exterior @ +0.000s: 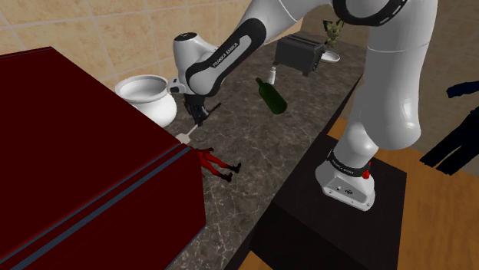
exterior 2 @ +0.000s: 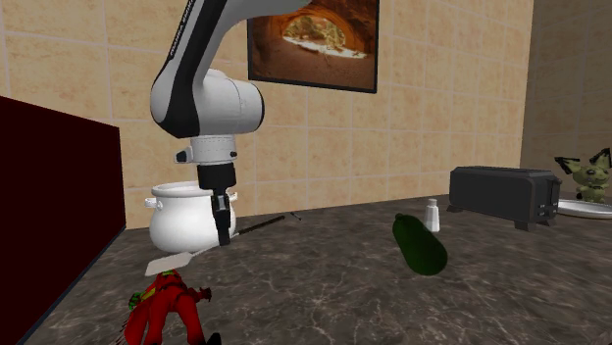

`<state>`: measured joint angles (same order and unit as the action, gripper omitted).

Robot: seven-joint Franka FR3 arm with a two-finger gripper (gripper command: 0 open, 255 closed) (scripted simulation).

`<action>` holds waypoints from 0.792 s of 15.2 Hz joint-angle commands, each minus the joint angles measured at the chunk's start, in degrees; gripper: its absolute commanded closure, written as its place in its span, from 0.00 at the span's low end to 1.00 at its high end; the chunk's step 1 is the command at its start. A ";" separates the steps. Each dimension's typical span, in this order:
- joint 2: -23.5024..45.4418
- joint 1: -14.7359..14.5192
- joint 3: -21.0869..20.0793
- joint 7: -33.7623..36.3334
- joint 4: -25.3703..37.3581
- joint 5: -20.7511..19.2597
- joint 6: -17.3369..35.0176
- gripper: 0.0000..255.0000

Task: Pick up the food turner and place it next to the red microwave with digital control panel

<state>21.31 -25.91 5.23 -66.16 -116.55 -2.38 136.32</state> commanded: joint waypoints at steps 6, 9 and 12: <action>3.94 0.25 -0.12 -0.08 -0.44 0.23 4.40 1.00; 5.76 0.33 -0.19 -0.05 -0.37 0.33 6.15 1.00; 7.19 0.39 -0.26 -0.03 -0.25 0.41 7.46 1.00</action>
<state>27.81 -25.56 5.01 -66.16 -116.78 -2.00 143.51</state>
